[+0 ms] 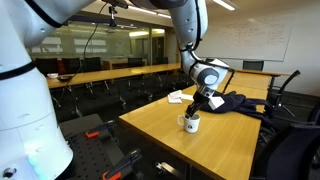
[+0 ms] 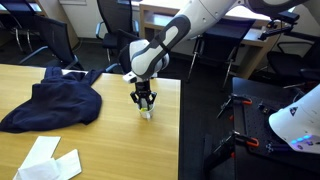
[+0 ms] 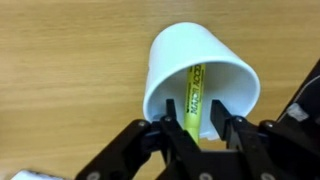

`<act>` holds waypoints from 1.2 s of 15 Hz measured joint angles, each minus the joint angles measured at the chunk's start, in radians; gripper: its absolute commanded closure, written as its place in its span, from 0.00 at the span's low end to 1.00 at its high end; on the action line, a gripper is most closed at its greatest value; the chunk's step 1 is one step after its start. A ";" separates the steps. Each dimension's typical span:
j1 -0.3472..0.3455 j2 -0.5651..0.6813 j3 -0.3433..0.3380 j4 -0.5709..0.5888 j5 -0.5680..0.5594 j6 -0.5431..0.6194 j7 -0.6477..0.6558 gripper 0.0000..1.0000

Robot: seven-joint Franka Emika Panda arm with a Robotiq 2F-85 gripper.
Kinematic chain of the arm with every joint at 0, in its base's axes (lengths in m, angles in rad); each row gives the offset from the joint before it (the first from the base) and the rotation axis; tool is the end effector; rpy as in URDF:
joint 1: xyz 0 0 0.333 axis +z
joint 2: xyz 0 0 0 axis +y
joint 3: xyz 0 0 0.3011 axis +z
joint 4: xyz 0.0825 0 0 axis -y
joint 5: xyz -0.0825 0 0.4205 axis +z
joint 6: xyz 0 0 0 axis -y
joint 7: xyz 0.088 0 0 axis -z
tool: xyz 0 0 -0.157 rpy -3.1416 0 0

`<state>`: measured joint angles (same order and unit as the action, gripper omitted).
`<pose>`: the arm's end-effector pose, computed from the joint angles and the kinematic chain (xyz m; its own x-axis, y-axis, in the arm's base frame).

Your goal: Remove the marker from the cup and put it on the table

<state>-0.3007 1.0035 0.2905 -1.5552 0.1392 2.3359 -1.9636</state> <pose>0.6647 0.0035 -0.0271 -0.1395 0.9157 0.3768 0.9792 0.1841 -0.0850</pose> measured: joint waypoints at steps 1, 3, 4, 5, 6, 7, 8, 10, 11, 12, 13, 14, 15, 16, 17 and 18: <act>0.000 0.008 0.000 0.009 0.000 -0.009 0.000 0.90; 0.001 0.016 0.000 0.022 0.000 -0.013 0.001 1.00; 0.001 0.016 0.000 0.025 0.000 -0.013 0.001 0.95; 0.001 0.016 0.001 0.029 0.001 -0.013 0.001 0.95; 0.001 0.013 0.003 0.032 0.001 -0.013 0.001 0.95; 0.001 0.008 0.005 0.033 0.002 -0.013 0.001 0.95; 0.001 -0.001 0.008 0.032 0.003 -0.013 0.001 0.95; 0.010 -0.036 0.011 0.018 0.004 -0.013 0.029 0.95; 0.027 -0.066 0.003 0.001 0.000 -0.011 0.079 0.95; 0.055 -0.104 -0.012 -0.022 -0.009 -0.005 0.140 0.95; 0.089 -0.143 -0.028 -0.048 -0.024 0.006 0.197 0.95; 0.130 -0.181 -0.045 -0.074 -0.050 0.020 0.257 0.95; 0.176 -0.212 -0.061 -0.095 -0.088 0.026 0.314 0.95; 0.225 -0.232 -0.077 -0.108 -0.134 0.028 0.370 0.95; 0.274 -0.240 -0.092 -0.113 -0.186 0.028 0.425 0.95; 0.323 -0.240 -0.108 -0.114 -0.241 0.032 0.480 0.95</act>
<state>0.0227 0.7637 0.1829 -1.6693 -0.1019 2.3676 -1.4834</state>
